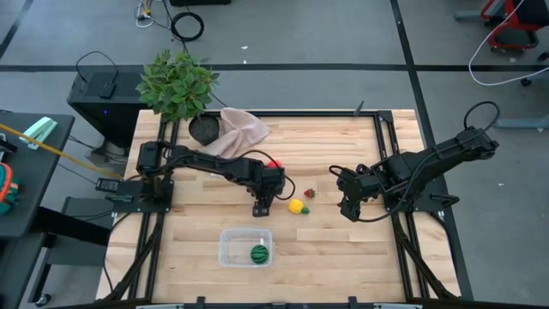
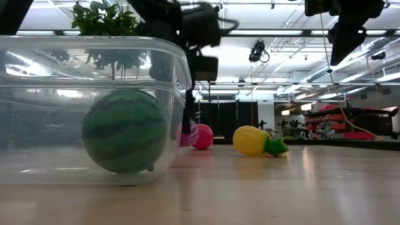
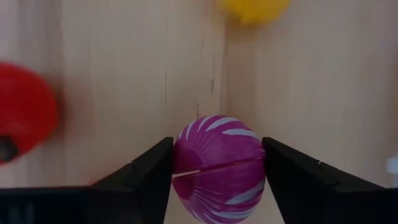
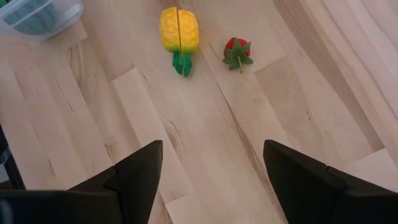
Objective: Pick and placing Produce into tupperware
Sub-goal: Put the onion into the transparent bin
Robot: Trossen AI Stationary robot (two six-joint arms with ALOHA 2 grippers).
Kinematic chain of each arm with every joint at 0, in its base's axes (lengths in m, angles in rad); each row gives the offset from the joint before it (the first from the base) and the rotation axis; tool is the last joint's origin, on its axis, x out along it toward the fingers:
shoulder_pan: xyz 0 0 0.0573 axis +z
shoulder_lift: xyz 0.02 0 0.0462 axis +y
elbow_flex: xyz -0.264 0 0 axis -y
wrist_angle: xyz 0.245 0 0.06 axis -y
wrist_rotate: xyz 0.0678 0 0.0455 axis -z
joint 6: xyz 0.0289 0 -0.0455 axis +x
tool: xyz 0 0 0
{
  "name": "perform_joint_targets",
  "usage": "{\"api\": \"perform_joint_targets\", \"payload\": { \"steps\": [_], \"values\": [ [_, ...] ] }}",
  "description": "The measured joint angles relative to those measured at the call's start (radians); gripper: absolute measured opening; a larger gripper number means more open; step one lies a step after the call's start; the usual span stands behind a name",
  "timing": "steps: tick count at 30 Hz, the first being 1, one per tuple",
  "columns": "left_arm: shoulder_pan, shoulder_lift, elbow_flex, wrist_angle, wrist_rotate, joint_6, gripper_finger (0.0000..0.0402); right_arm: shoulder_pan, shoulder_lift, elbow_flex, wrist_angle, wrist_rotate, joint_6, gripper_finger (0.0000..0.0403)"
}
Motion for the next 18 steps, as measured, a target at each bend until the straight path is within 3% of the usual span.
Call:
{"api": "perform_joint_targets", "payload": {
  "steps": [10,18],
  "values": [
    [-0.003,-0.001,0.25,-0.27,-0.002,-0.004,0.0239,0.0,0.0,0.0,-0.004,0.0,-0.001,0.028],
    [-0.063,-0.002,0.413,-0.517,0.005,-0.12,0.0231,0.0,0.0,0.0,-0.004,0.0,-0.006,0.028]
  ]
}}
